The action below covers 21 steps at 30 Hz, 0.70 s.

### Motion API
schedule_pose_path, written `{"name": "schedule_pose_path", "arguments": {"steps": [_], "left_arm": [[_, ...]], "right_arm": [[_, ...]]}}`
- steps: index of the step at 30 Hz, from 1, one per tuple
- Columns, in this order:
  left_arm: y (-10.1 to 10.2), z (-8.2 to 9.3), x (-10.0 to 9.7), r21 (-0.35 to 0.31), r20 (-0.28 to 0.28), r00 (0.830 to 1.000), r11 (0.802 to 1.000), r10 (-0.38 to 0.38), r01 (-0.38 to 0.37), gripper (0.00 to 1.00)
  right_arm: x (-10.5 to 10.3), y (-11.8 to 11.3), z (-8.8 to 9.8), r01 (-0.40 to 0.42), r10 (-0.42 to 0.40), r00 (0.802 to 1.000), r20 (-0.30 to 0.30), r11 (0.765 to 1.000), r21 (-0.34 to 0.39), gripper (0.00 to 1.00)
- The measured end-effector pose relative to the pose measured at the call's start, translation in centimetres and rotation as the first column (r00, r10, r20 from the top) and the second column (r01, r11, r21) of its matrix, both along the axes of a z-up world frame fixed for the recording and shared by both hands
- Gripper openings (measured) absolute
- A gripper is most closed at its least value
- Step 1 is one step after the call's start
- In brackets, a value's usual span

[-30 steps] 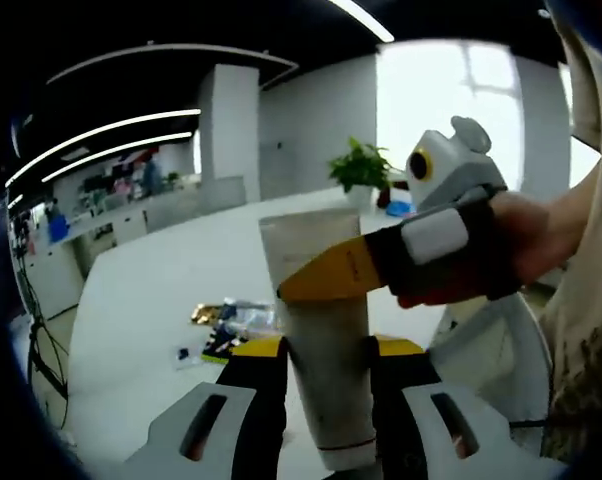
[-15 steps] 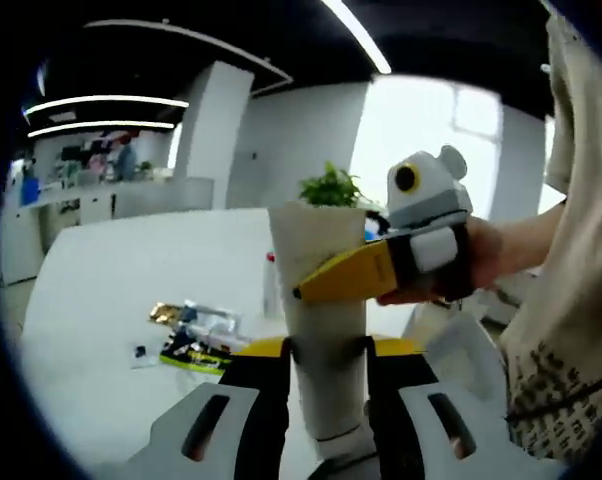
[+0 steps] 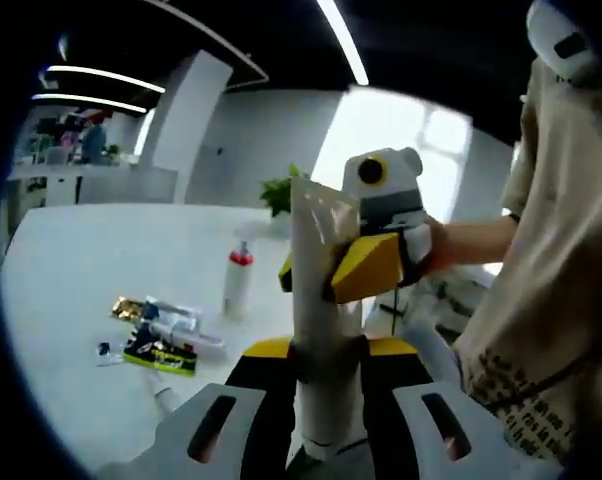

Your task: Arrange the skincare products in the storage area until every visible bottle or jar stands upright without overlapping.

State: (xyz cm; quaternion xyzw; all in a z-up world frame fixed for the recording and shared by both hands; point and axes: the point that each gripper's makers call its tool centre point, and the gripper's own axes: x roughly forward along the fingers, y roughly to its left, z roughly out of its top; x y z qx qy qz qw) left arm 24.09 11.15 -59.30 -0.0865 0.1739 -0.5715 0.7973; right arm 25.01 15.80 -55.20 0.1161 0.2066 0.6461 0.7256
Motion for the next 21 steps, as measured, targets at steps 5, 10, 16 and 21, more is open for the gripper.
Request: {"name": "schedule_pose_path", "arguments": {"steps": [5,10,16,21], "left_arm": [[-0.1,-0.8,-0.3,0.026,0.002,0.999,0.999,-0.045,0.045,0.17],[-0.3,-1.7,0.2,0.078,0.040,0.997,0.995,-0.061,0.058,0.16],[-0.6,-3.4,1.1,0.147,0.084,0.994,0.987,-0.072,0.059,0.16],[-0.9,-5.3,1.6,0.171,0.097,0.991,0.983,-0.088,0.070,0.16]], "right_arm": [[-0.7,0.4,-0.7,-0.078,0.080,0.995,0.055,0.996,-0.043,0.09],[-0.4,0.2,-1.4,-0.085,0.091,0.993,0.076,0.994,-0.068,0.09],[0.4,-0.2,-3.2,-0.077,0.088,0.992,0.089,0.989,-0.123,0.11],[0.9,-0.5,-5.3,-0.069,0.088,0.991,0.099,0.981,-0.181,0.12]]}}
